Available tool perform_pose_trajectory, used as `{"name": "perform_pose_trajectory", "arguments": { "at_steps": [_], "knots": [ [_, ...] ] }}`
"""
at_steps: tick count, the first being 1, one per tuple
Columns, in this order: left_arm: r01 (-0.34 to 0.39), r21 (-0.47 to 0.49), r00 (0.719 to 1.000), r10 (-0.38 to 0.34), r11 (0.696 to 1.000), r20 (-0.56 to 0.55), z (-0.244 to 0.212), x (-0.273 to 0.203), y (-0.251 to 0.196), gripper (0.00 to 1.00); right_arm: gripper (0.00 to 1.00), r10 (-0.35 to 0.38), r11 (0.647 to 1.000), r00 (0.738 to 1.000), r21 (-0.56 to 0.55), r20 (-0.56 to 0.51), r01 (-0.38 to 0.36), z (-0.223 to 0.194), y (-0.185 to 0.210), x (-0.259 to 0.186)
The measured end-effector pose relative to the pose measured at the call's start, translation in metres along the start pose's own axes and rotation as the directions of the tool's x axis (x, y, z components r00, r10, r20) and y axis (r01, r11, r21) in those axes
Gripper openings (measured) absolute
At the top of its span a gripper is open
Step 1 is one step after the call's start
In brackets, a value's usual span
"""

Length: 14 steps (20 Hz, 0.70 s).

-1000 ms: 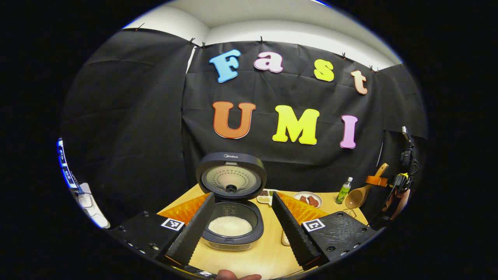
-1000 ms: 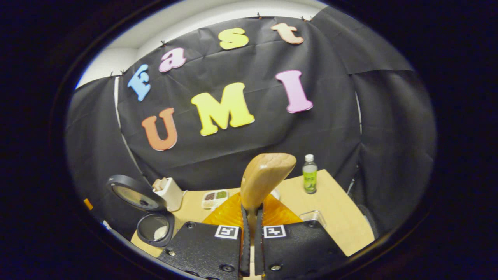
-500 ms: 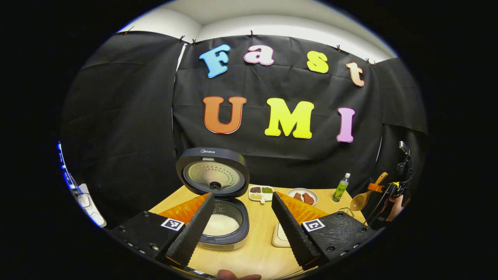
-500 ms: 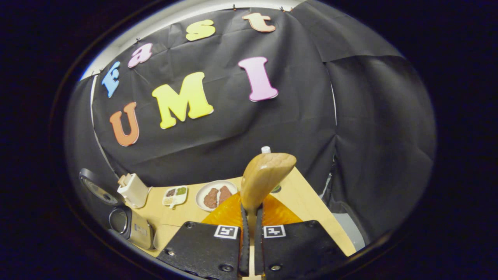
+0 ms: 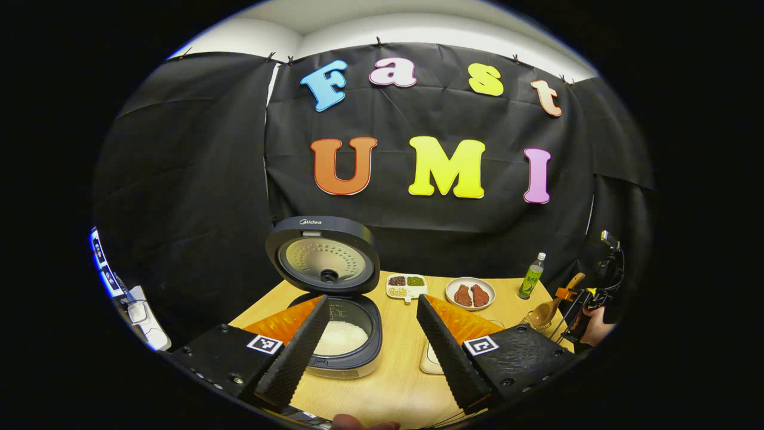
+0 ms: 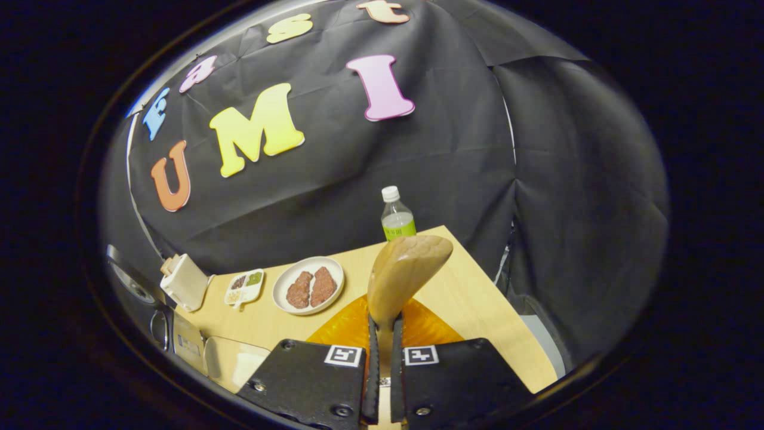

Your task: Close the left gripper, press the button to open the rice cooker; take a wooden spoon from the chopstick holder with the right hand, scoop a spoonful of rice and pour it into the rice cooker, then put the wooden spoon back into the chopstick holder.

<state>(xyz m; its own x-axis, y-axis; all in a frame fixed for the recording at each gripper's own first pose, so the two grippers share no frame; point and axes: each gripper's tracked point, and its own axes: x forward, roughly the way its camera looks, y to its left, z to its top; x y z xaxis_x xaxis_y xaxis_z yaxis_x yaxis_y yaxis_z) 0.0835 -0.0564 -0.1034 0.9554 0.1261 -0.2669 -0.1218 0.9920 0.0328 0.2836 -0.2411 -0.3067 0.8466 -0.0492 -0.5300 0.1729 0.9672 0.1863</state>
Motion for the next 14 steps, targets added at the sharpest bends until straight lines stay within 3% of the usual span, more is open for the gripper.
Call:
{"name": "perform_pose_trajectory", "arguments": {
  "at_steps": [10, 14],
  "knots": [
    [-0.040, -0.010, 0.999, 0.040, 0.999, 0.002, 0.001, 0.004, 0.010, 0.95, 0.17, -0.018, 1.000, 0.998, 0.009, -0.060, 0.019, -0.030, -0.009, 0.015],
    [-0.031, -0.015, 0.999, 0.032, 0.999, 0.016, 0.006, 0.005, 0.012, 0.95, 0.31, -0.019, 0.999, 1.000, -0.033, 0.006, 0.019, -0.007, -0.006, -0.001]
  ]
}}
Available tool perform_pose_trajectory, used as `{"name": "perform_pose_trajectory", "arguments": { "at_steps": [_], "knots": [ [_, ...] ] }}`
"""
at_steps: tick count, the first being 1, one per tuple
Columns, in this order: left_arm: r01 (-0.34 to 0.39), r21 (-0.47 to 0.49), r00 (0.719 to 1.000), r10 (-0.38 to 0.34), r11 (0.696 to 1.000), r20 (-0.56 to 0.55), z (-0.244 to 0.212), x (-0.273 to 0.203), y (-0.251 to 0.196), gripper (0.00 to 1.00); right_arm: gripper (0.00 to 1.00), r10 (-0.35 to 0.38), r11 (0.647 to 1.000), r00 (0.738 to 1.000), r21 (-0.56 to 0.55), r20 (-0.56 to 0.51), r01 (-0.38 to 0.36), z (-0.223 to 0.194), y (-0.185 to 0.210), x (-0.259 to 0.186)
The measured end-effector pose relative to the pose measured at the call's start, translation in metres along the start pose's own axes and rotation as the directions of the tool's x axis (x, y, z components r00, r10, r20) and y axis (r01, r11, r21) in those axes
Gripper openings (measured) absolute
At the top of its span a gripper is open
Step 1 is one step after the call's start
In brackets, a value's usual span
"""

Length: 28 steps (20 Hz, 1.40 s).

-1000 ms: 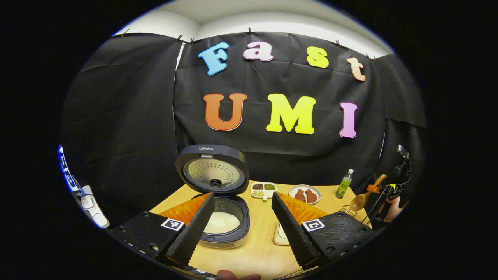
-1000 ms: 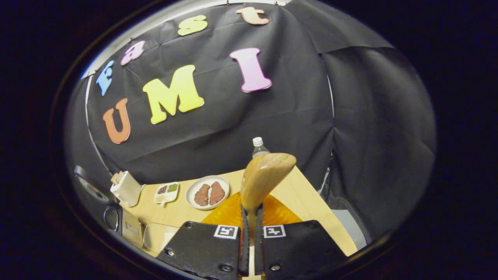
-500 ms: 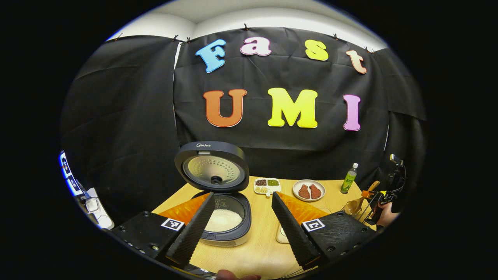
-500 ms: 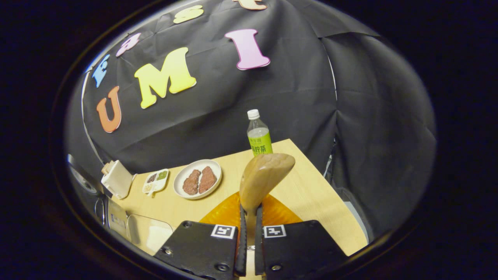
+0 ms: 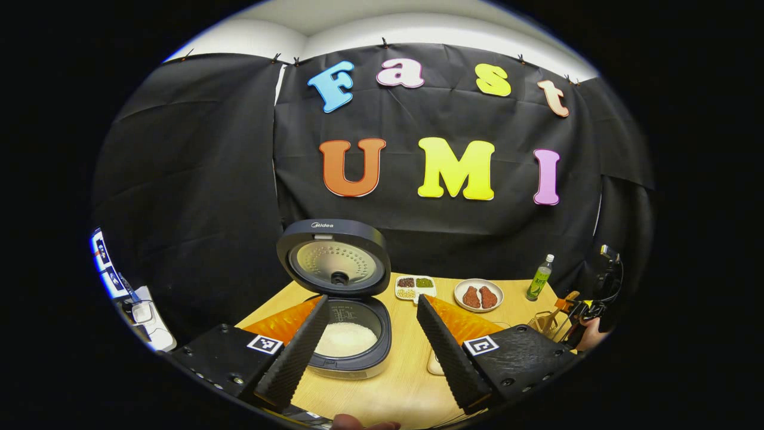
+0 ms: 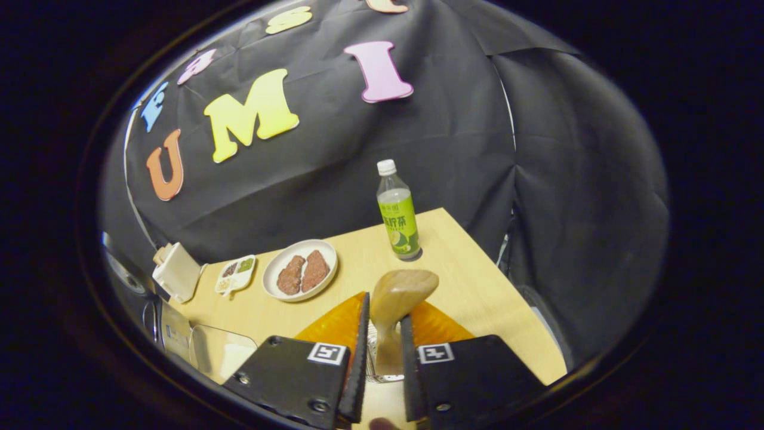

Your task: Close the left gripper, press the button to open the rice cooker; take a wooden spoon from the chopstick holder with the right hand, scoop a spoonful of rice and pour it into the rice cooker, then put the wooden spoon back into the chopstick holder.

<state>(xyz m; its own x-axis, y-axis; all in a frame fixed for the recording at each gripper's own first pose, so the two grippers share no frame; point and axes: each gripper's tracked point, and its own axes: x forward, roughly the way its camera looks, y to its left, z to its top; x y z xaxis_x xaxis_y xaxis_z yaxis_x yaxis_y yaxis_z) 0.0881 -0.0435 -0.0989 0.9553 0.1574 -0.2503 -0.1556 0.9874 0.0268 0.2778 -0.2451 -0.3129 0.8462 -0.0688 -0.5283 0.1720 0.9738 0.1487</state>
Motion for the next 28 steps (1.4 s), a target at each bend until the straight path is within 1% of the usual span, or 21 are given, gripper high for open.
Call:
{"name": "perform_pose_trajectory", "arguments": {
  "at_steps": [1, 3, 4, 5, 6, 7, 9, 11, 14, 15, 17, 20, 22, 23, 25, 28],
  "knots": [
    [0.004, -0.002, 1.000, -0.004, 1.000, 0.005, 0.003, 0.000, 0.001, 0.95, 0.50, -0.008, 1.000, 1.000, -0.015, 0.022, 0.009, 0.008, -0.001, -0.006],
    [0.009, 0.001, 1.000, -0.009, 1.000, 0.021, 0.011, 0.003, 0.004, 0.95, 0.75, -0.027, 0.999, 0.997, -0.039, 0.068, 0.029, 0.025, -0.003, -0.020],
    [0.011, 0.005, 0.999, -0.011, 1.000, 0.034, 0.016, 0.003, 0.007, 0.95, 0.79, -0.033, 0.998, 0.995, -0.051, 0.093, 0.037, 0.034, -0.002, -0.027],
    [0.013, 0.005, 0.999, -0.013, 1.000, 0.045, 0.021, 0.005, 0.011, 0.95, 0.84, -0.037, 0.997, 0.992, -0.061, 0.117, 0.045, 0.043, -0.002, -0.036],
    [0.017, 0.000, 0.998, -0.017, 1.000, 0.058, 0.028, 0.005, 0.015, 0.95, 0.86, -0.032, 0.997, 0.990, -0.070, 0.140, 0.042, 0.053, 0.002, -0.046],
    [0.028, -0.006, 0.997, -0.028, 1.000, 0.073, 0.035, 0.007, 0.018, 0.95, 0.90, -0.026, 0.996, 0.987, -0.077, 0.161, 0.038, 0.061, 0.007, -0.056],
    [0.040, -0.012, 0.996, -0.039, 0.999, 0.085, 0.047, 0.014, 0.027, 0.95, 0.92, -0.020, 0.997, 0.979, -0.075, 0.203, 0.035, 0.080, 0.015, -0.076],
    [0.029, -0.009, 0.994, -0.028, 1.000, 0.103, 0.065, 0.021, 0.046, 0.95, 0.94, -0.024, 0.995, 0.970, -0.084, 0.242, 0.046, 0.097, 0.021, -0.099],
    [0.050, -0.052, 0.993, -0.044, 0.997, 0.114, 0.092, 0.036, 0.062, 0.94, 0.96, -0.020, 0.991, 0.941, -0.120, 0.338, 0.064, 0.125, 0.037, -0.145],
    [0.052, -0.064, 0.994, -0.045, 0.997, 0.103, 0.098, 0.042, 0.066, 0.95, 1.00, -0.014, 0.990, 0.933, -0.128, 0.360, 0.065, 0.128, 0.043, -0.163],
    [0.054, -0.061, 0.995, -0.048, 0.997, 0.093, 0.109, 0.059, 0.075, 0.95, 1.00, 0.006, 0.992, 0.927, -0.118, 0.375, 0.041, 0.125, 0.059, -0.195],
    [0.050, -0.073, 0.996, -0.045, 0.996, 0.071, 0.120, 0.085, 0.085, 0.95, 1.00, 0.006, 0.994, 0.914, -0.102, 0.405, 0.039, 0.120, 0.066, -0.240],
    [0.022, -0.056, 0.999, -0.019, 0.998, 0.047, 0.122, 0.106, 0.092, 0.95, 1.00, -0.017, 0.993, 0.907, -0.095, 0.421, 0.063, 0.113, 0.064, -0.268],
    [0.019, -0.059, 1.000, -0.018, 0.998, 0.020, 0.121, 0.117, 0.094, 0.95, 1.00, -0.032, 0.993, 0.906, -0.090, 0.423, 0.078, 0.108, 0.061, -0.279],
    [0.036, -0.078, 0.998, -0.039, 0.996, -0.041, 0.112, 0.138, 0.089, 0.95, 1.00, -0.053, 0.994, 0.908, -0.069, 0.416, 0.090, 0.092, 0.059, -0.300],
    [0.037, -0.066, 0.991, -0.045, 0.997, -0.125, 0.099, 0.165, 0.092, 0.95, 1.00, -0.106, 0.991, 0.909, -0.036, 0.402, 0.131, 0.068, 0.043, -0.321]
  ]
}}
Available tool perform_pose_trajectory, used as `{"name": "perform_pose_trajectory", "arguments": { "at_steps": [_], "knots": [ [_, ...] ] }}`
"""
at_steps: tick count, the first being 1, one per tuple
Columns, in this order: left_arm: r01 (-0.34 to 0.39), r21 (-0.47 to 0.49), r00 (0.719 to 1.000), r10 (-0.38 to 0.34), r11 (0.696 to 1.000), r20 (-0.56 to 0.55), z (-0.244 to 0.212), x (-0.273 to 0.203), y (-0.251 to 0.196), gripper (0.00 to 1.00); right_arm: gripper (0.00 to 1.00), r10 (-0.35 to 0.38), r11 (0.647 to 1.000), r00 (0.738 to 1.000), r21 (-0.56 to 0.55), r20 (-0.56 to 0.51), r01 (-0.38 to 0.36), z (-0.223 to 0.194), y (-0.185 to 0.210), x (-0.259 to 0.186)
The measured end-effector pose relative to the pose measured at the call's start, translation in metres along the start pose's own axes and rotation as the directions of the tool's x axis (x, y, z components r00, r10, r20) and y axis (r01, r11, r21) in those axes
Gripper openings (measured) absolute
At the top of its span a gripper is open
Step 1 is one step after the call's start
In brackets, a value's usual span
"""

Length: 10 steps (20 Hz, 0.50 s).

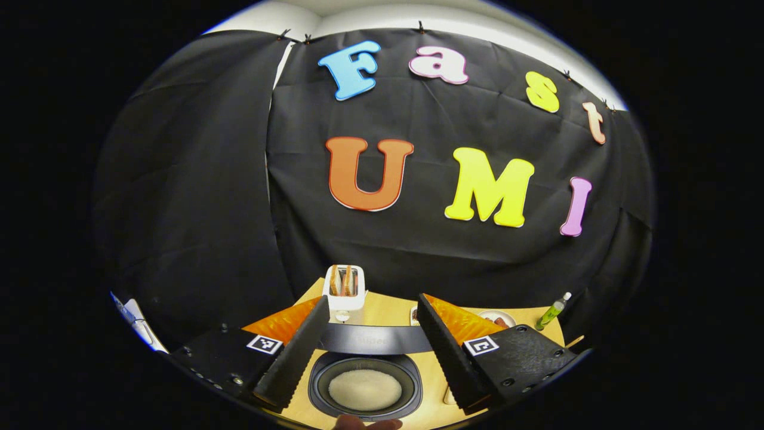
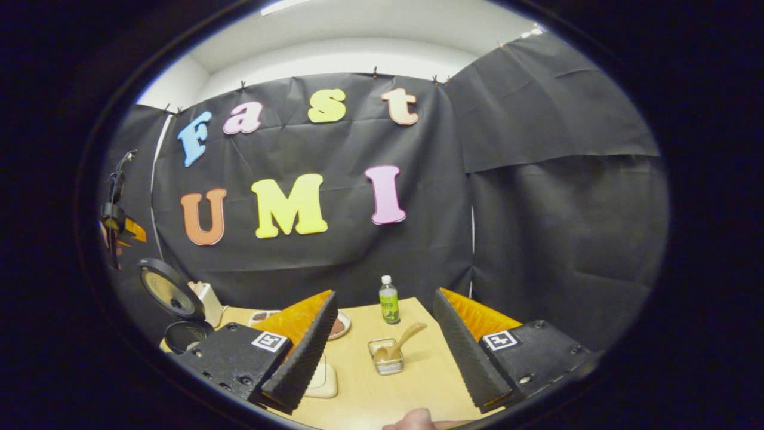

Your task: Close the left gripper, press the button to open the rice cooker; take a wooden spoon from the chopstick holder with the right hand, scoop a spoonful of rice and pour it into the rice cooker, then put the wooden spoon back into the chopstick holder.

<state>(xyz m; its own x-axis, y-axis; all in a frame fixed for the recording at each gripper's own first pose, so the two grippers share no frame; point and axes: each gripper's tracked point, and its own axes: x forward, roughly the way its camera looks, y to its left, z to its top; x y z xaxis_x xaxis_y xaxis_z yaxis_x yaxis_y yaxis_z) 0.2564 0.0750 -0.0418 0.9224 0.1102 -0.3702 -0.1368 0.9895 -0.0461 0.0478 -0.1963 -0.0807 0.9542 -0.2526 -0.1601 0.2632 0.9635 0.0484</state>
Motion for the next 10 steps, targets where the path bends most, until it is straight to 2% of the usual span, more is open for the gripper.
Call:
{"name": "perform_pose_trajectory", "arguments": {
  "at_steps": [4, 8, 10],
  "knots": [
    [-0.006, -0.022, 0.995, 0.004, 1.000, -0.104, -0.015, 0.027, 0.008, 0.95, 1.00, -0.067, 0.998, 0.996, -0.005, -0.052, 0.067, -0.018, -0.028, -0.028],
    [-0.004, 0.049, 0.989, 0.011, 0.999, -0.150, -0.030, 0.032, 0.006, 0.95, 1.00, -0.122, 0.993, 0.992, -0.003, -0.039, 0.122, -0.014, -0.044, -0.049],
    [0.015, 0.066, 0.987, -0.004, 0.998, -0.161, -0.036, 0.033, -0.001, 0.96, 0.99, -0.124, 0.992, 0.992, -0.007, -0.038, 0.124, -0.014, -0.042, -0.055]
  ]
}}
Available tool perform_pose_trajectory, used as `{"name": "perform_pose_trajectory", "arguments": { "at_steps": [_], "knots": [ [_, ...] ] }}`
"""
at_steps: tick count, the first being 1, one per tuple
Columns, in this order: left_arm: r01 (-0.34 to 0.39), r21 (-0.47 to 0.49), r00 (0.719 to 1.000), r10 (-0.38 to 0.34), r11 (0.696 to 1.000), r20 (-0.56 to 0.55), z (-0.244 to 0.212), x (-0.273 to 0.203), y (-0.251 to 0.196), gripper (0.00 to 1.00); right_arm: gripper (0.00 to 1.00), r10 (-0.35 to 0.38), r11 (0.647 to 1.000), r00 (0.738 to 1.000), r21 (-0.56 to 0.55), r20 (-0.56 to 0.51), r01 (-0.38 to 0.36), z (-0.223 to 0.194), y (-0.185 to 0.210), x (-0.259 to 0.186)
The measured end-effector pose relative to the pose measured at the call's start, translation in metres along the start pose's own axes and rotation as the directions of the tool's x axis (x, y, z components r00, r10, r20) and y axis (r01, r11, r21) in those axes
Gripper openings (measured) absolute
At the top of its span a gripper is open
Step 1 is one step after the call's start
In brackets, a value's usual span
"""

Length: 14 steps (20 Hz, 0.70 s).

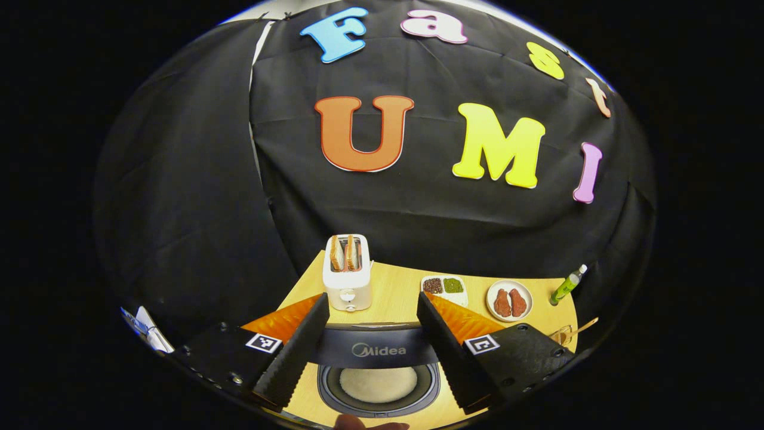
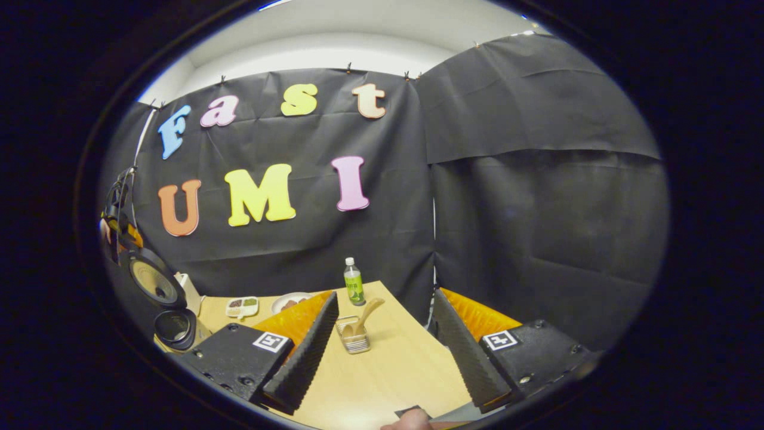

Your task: Close the left gripper, press the button to open the rice cooker; take a wooden spoon from the chopstick holder with the right hand, scoop a spoonful of rice and pour it into the rice cooker, then put the wooden spoon back into the chopstick holder.

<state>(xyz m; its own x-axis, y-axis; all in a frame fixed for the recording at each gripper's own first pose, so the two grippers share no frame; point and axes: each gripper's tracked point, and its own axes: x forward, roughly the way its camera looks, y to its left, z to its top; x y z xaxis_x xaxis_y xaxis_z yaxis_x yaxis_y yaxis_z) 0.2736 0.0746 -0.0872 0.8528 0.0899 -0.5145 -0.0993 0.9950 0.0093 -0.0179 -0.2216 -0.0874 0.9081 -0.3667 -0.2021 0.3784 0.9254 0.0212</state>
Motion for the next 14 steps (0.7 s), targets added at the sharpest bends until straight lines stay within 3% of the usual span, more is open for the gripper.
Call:
{"name": "perform_pose_trajectory", "arguments": {
  "at_steps": [4, 5, 14],
  "knots": [
    [-0.004, 0.019, 1.000, 0.004, 1.000, 0.007, -0.012, -0.008, -0.003, 1.00, 1.00, 0.022, 1.000, 0.999, -0.011, 0.026, -0.022, 0.011, 0.017, -0.006],
    [-0.004, 0.012, 1.000, 0.004, 1.000, 0.006, -0.017, -0.012, -0.003, 0.97, 1.00, 0.036, 0.999, 0.999, -0.013, 0.031, -0.035, 0.013, 0.023, -0.007],
    [-0.026, -0.004, 0.999, 0.026, 1.000, 0.044, -0.096, -0.059, -0.006, 0.97, 1.00, 0.204, 0.977, 0.978, -0.073, 0.034, -0.201, 0.022, 0.096, 0.000]
  ]
}}
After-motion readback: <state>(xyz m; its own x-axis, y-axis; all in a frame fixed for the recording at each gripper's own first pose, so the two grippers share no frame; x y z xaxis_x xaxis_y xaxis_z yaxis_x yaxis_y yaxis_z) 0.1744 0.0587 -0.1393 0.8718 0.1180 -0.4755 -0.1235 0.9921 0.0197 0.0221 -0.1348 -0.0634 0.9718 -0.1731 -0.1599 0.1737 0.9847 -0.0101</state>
